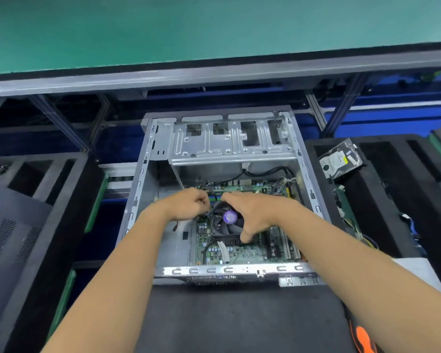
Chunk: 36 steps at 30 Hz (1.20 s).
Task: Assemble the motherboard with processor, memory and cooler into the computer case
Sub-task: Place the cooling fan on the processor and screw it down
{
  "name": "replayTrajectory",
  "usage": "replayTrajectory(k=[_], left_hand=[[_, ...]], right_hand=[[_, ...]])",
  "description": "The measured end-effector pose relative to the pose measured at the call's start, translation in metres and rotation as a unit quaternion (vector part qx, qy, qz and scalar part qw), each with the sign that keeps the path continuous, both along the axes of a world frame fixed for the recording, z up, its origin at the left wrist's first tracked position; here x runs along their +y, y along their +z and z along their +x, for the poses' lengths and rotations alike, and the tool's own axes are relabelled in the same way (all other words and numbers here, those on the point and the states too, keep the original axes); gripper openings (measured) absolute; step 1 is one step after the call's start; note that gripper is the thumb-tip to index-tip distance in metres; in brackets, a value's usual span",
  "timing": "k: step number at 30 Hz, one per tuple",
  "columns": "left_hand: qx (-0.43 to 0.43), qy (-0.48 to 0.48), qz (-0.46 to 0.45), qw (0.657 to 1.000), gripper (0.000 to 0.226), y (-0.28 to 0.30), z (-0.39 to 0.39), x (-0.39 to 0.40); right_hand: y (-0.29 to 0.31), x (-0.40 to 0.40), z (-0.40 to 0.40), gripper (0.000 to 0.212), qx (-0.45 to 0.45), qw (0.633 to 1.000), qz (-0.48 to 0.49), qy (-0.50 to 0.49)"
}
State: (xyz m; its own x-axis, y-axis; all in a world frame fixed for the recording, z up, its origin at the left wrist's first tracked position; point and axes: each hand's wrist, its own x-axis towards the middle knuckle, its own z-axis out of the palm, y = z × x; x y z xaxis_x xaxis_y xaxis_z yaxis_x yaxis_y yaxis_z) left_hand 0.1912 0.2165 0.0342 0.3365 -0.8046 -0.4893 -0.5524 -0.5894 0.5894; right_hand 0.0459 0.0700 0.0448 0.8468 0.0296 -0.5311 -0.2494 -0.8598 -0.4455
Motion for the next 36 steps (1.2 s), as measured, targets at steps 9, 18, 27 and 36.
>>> replayTrajectory(k=[9, 18, 27, 36], left_hand=[[0.035, -0.002, 0.008, 0.999, 0.05, -0.003, -0.009, 0.0], [0.064, 0.001, -0.02, 0.998, 0.037, -0.004, -0.007, -0.002], [0.055, 0.007, -0.016, 0.998, 0.035, -0.01, -0.003, 0.002], [-0.003, 0.057, -0.063, 0.996, 0.019, 0.0, 0.004, 0.002]], right_hand=[[0.004, -0.015, 0.0, 0.073, 0.036, 0.992, 0.097, -0.077], [0.004, -0.009, 0.002, 0.086, -0.018, 0.998, 0.023, -0.049], [0.005, -0.007, 0.0, 0.091, -0.002, 0.998, 0.024, -0.066], [0.001, -0.003, -0.002, 0.1, 0.084, 0.994, 0.043, -0.062]])
